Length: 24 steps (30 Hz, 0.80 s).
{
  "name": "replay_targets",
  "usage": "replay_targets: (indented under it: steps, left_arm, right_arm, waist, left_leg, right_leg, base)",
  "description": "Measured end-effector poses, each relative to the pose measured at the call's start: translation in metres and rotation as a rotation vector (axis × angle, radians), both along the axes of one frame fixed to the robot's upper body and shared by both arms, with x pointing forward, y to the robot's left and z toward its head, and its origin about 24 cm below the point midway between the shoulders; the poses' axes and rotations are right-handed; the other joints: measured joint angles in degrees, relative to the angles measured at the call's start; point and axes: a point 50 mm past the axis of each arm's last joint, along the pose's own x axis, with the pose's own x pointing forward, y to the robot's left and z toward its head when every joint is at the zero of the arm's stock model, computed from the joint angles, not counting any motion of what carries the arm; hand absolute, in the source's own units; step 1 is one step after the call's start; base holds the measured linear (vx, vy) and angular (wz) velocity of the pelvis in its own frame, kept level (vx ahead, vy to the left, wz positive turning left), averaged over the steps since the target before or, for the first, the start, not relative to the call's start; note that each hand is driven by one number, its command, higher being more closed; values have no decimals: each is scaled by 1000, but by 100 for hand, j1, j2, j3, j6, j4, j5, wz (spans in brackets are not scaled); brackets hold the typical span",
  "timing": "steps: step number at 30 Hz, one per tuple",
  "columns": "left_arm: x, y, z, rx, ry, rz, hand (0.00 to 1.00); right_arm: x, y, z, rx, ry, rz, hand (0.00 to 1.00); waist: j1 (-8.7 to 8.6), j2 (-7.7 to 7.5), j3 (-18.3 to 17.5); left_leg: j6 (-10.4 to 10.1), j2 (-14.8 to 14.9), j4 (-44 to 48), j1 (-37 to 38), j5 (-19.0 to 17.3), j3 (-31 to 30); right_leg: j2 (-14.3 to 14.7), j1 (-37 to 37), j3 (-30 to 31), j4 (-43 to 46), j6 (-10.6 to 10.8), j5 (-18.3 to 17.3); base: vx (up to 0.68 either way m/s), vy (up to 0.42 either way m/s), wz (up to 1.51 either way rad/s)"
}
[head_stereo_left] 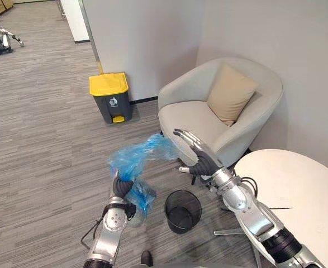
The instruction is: Gather rubbish on tea table into small bin, then transfer packed bag to large trash can.
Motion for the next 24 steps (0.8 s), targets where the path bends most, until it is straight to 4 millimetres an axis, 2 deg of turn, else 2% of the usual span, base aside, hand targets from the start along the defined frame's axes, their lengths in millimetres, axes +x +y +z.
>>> replay_targets:
  steps: [5,6,9,10,11,12,15,21,24]
  left_arm:
    - [-14,19,-9,9,44,80,100]
    - [-18,25,-15,11,76,109,100]
    - [-29,35,-32,13,160,153,100]
    - [-38,39,-45,-1,223,177,100]
    - [-41,41,-49,-7,244,187,100]
    - [-52,45,-60,-9,304,212,100]
    - [-71,54,-76,-22,398,251,100]
    - [-99,58,-101,-64,564,258,100]
    - [-109,57,-109,-75,621,257,100]
  right_arm:
    - [-11,-24,0,46,-10,-112,0]
    - [-15,-36,-7,71,21,-179,0]
    - [-22,-47,-24,143,105,-268,0]
    - [-26,-54,-42,202,201,-323,0]
    - [-27,-55,-50,230,243,-345,0]
    - [-31,-61,-75,305,371,-405,0]
    - [-42,-68,-116,392,587,-474,0]
    - [-73,-76,-179,439,924,-573,0]
    - [-87,-82,-199,425,1030,-631,0]
  waist:
    - [5,8,3]
    - [9,23,6]
    - [-13,60,-2]
    - [-33,77,0]
    - [-33,78,1]
    - [-26,80,2]
    - [-26,96,13]
    - [-18,121,41]
    - [-18,106,125]
  left_leg:
    - [-7,-2,-1,-2,-7,0]
    - [-13,-2,-2,-3,-12,-1]
    - [-34,28,-2,-7,-27,-3]
    - [-84,7,-1,-4,-72,-4]
    - [-85,11,-1,-4,-76,-5]
    - [-105,15,-1,-5,-108,-16]
    - [-103,16,-1,-7,-134,-17]
    - [-94,5,0,-19,-146,-23]
    - [-99,-15,0,61,-156,-32]
  right_leg:
    - [1,14,-4,-37,-1,1]
    - [1,14,-6,-38,-1,0]
    - [0,19,-5,-57,-2,0]
    - [8,24,-6,-64,1,-2]
    - [11,24,-6,-67,1,-2]
    - [14,28,-9,-71,12,-12]
    - [9,36,-10,-95,19,-18]
    - [-6,51,-19,-136,20,-15]
    - [-3,141,-30,-158,34,-16]
  base:
    - [0,0,0]
    - [0,0,0]
    - [0,0,0]
    - [0,0,0]
    - [0,0,0]
    - [0,0,0]
    - [0,0,0]
    - [43,0,1]
    - [40,2,1]
